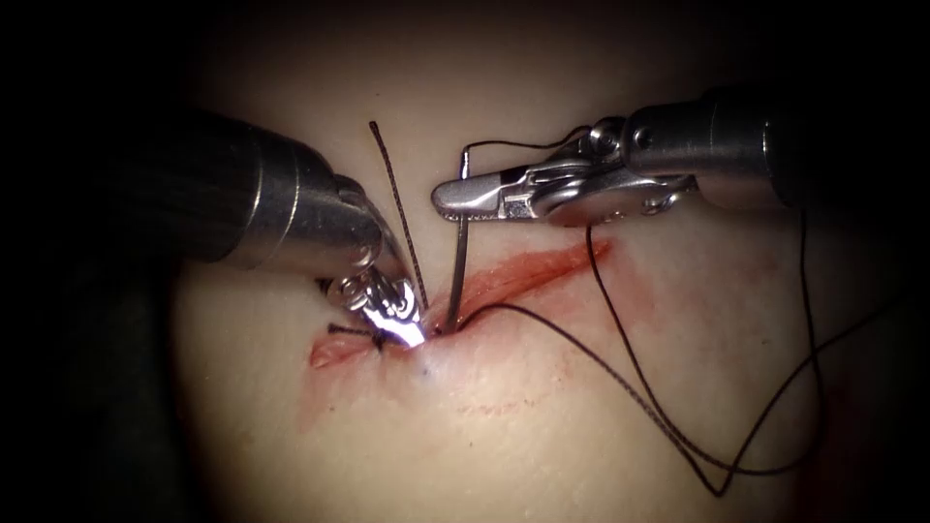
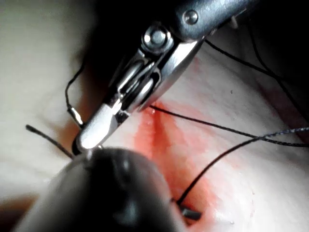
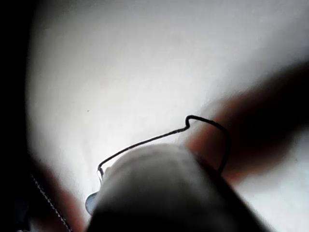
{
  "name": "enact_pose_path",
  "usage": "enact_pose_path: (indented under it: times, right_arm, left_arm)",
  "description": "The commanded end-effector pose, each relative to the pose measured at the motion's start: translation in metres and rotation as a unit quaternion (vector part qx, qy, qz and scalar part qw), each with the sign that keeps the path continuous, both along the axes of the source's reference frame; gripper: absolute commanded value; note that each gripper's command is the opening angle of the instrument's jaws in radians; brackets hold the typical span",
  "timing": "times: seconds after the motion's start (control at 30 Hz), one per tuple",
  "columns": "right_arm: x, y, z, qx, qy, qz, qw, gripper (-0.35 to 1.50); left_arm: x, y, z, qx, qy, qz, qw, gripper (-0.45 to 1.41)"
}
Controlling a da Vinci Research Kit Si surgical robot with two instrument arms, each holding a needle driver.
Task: Wound Closure
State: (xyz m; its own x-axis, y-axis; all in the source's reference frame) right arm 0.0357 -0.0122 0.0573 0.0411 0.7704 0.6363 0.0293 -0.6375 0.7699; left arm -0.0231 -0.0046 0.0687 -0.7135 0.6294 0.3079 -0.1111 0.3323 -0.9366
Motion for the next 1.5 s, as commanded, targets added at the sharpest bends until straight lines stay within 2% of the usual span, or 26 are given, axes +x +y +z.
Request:
enact_pose_path:
  times: [0.03,0.7,1.17,1.5]
  right_arm:
    - [0.0012,0.0001,-0.0001,0.005,0.006,0.002,1.0,-0.35]
    - [0.0013,-0.0001,-0.0008,0.055,0.019,0.014,0.998,-0.35]
    - [0.0021,-0.0005,-0.0024,0.088,0.047,0.025,0.995,-0.35]
    - [0.0019,-0.0007,-0.0028,0.107,0.048,0.022,0.993,-0.35]
  left_arm:
    - [-0.0005,-0.0001,0.0005,0.0,0.0,0.0,1.0,-0.45]
    - [-0.0005,-0.0002,0.0005,0.0,0.0,0.001,1.0,-0.45]
    - [-0.0005,-0.0002,0.0005,0.0,0.0,0.001,1.0,-0.45]
    - [-0.0005,-0.0002,0.0005,0.0,-0.001,0.002,1.0,-0.45]
